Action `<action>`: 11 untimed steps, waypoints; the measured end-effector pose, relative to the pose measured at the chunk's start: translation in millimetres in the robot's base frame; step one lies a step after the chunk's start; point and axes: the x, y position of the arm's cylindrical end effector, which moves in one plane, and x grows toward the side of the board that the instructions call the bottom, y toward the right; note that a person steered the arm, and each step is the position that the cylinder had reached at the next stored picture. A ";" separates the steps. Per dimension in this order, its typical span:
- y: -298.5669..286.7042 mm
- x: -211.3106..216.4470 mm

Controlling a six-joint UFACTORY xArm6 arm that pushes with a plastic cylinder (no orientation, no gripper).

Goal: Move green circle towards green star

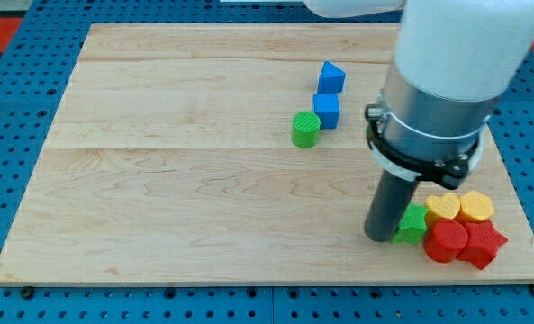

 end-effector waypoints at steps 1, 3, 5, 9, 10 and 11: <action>10.9 6.6; -54.7 -5.2; -130.5 -110.1; -97.2 -179.2; -99.6 -152.6; -84.7 -134.4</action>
